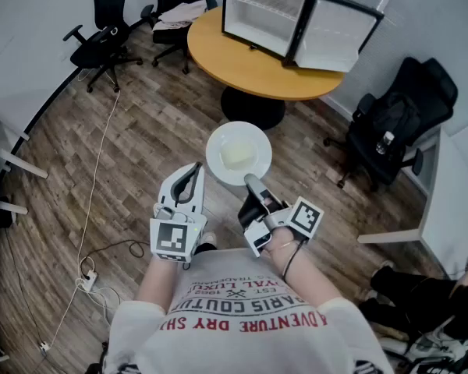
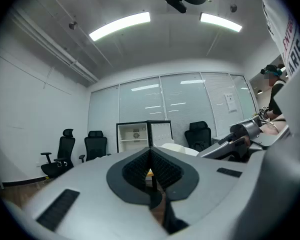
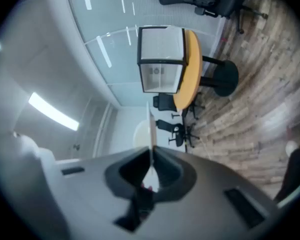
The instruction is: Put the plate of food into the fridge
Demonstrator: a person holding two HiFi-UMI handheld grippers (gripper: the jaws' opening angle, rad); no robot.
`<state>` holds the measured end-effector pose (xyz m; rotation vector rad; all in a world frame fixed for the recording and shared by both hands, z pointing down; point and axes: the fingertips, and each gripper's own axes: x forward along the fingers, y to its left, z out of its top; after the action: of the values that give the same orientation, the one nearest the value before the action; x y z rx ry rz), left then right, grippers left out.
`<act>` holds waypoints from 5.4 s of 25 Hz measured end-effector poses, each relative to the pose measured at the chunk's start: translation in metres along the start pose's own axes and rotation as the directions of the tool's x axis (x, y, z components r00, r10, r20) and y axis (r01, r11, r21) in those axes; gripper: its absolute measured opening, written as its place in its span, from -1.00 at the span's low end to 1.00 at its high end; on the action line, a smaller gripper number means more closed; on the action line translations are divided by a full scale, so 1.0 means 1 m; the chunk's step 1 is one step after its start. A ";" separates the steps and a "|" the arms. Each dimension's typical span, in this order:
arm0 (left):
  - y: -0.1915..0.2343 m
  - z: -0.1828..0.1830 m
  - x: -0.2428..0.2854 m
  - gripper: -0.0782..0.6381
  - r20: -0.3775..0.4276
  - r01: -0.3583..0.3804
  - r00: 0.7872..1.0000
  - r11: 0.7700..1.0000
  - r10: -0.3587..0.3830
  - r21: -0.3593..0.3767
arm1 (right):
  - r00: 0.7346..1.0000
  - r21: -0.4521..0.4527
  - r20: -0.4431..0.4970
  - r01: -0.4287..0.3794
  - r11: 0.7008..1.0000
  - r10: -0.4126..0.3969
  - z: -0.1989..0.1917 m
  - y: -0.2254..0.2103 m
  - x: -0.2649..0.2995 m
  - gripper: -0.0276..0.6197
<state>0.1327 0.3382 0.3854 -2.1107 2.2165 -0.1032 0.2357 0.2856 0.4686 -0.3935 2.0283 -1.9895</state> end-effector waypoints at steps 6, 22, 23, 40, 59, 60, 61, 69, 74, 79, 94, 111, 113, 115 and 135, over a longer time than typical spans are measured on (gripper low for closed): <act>0.001 0.000 0.003 -0.69 0.006 -0.005 1.000 1.000 0.005 -0.015 | 1.000 -0.006 -0.005 0.006 1.000 -0.006 0.000 -0.001 0.001 -0.79; 0.032 -0.018 0.009 -0.69 -0.013 0.010 1.000 0.999 -0.011 -0.044 | 0.999 0.046 0.050 0.000 0.999 -0.002 -0.004 -0.018 0.033 -0.80; 0.042 -0.018 0.011 -0.69 -0.015 0.010 1.000 0.999 -0.010 -0.050 | 0.999 0.046 0.051 0.003 0.999 -0.006 -0.007 -0.018 0.042 -0.80; 0.147 -0.046 0.035 -0.69 -0.048 -0.024 0.999 0.998 0.022 -0.053 | 0.999 0.042 0.026 0.028 0.999 -0.030 -0.015 -0.021 0.151 -0.80; 0.182 -0.044 0.234 -0.69 -0.057 -0.124 0.991 0.992 0.122 -0.026 | 0.995 0.039 -0.096 0.018 0.999 -0.014 0.147 -0.017 0.280 -0.80; 0.183 -0.043 0.247 -0.69 -0.055 -0.122 0.991 0.992 0.121 -0.015 | 0.995 0.035 -0.099 0.018 0.999 -0.014 0.159 -0.017 0.285 -0.80; 0.182 -0.044 0.260 -0.69 -0.053 -0.120 0.991 0.993 0.120 -0.008 | 0.995 0.028 -0.100 0.019 0.999 -0.016 0.170 -0.017 0.290 -0.80; 0.177 -0.048 0.354 -0.69 -0.055 -0.100 0.994 0.994 0.097 -0.052 | 0.997 0.019 -0.074 0.039 0.999 -0.037 0.253 -0.023 0.322 -0.80; 0.183 -0.054 0.394 -0.69 -0.062 -0.076 0.995 0.996 0.073 -0.046 | 0.998 0.027 -0.035 0.062 0.998 -0.061 0.285 -0.031 0.339 -0.79; 0.200 -0.062 0.436 -0.69 -0.054 0.007 0.998 0.999 -0.009 -0.040 | 0.997 0.036 0.020 0.067 0.997 -0.068 0.306 -0.039 0.370 -0.79; 0.261 -0.058 0.586 -0.69 -0.018 0.324 0.946 0.946 -0.324 -0.024 | 0.942 0.074 0.328 0.052 0.996 -0.074 0.384 -0.035 0.462 -0.79; 0.282 -0.059 0.686 -0.69 0.015 0.576 0.817 0.817 -0.576 -0.010 | 0.772 0.085 0.633 0.008 0.996 -0.061 0.448 -0.028 0.499 -0.79; 0.290 -0.063 0.693 -0.69 0.016 0.588 0.809 0.809 -0.588 -0.024 | 0.761 0.091 0.644 0.018 0.996 -0.072 0.450 -0.029 0.510 -0.79; 0.296 -0.066 0.698 -0.69 0.016 0.597 0.802 0.802 -0.596 -0.037 | 0.754 0.095 0.653 0.022 0.995 -0.079 0.453 -0.031 0.519 -0.79; 0.284 -0.066 0.762 -0.69 -0.011 0.567 0.823 0.822 -0.568 -0.049 | 0.738 0.150 0.662 0.040 0.988 -0.131 0.523 -0.037 0.538 -0.78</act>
<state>-0.1930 -0.4090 0.4136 -2.7351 1.5255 -0.1158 -0.0650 -0.4023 0.4939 -1.0251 1.4293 -1.6554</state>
